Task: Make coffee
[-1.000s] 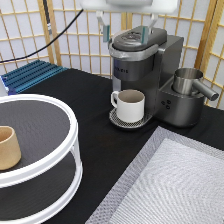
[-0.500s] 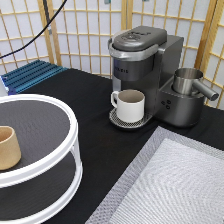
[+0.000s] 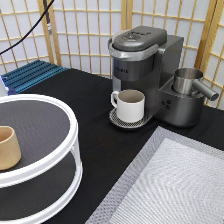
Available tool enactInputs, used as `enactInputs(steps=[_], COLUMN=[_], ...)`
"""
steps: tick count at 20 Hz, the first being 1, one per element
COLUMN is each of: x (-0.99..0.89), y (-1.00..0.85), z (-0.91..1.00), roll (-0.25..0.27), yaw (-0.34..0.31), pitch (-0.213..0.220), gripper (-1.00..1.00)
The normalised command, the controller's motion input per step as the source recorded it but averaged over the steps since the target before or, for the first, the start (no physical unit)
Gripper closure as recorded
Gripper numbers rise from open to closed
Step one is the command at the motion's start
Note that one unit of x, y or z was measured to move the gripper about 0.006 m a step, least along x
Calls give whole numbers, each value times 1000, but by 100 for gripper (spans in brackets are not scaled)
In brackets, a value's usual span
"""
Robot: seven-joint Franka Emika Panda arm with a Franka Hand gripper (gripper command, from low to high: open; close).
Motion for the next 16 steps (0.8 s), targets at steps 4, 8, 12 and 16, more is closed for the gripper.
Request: enactInputs(steps=[4, 8, 12, 16], x=[24, 124, 481, 654], y=[203, 128, -3, -54], z=[188, 166, 164, -1], roll=[46, 65, 36, 58], yaw=[286, 175, 3, 0], pitch=[220, 212, 65, 30], gripper=[-100, -100, -100, -100])
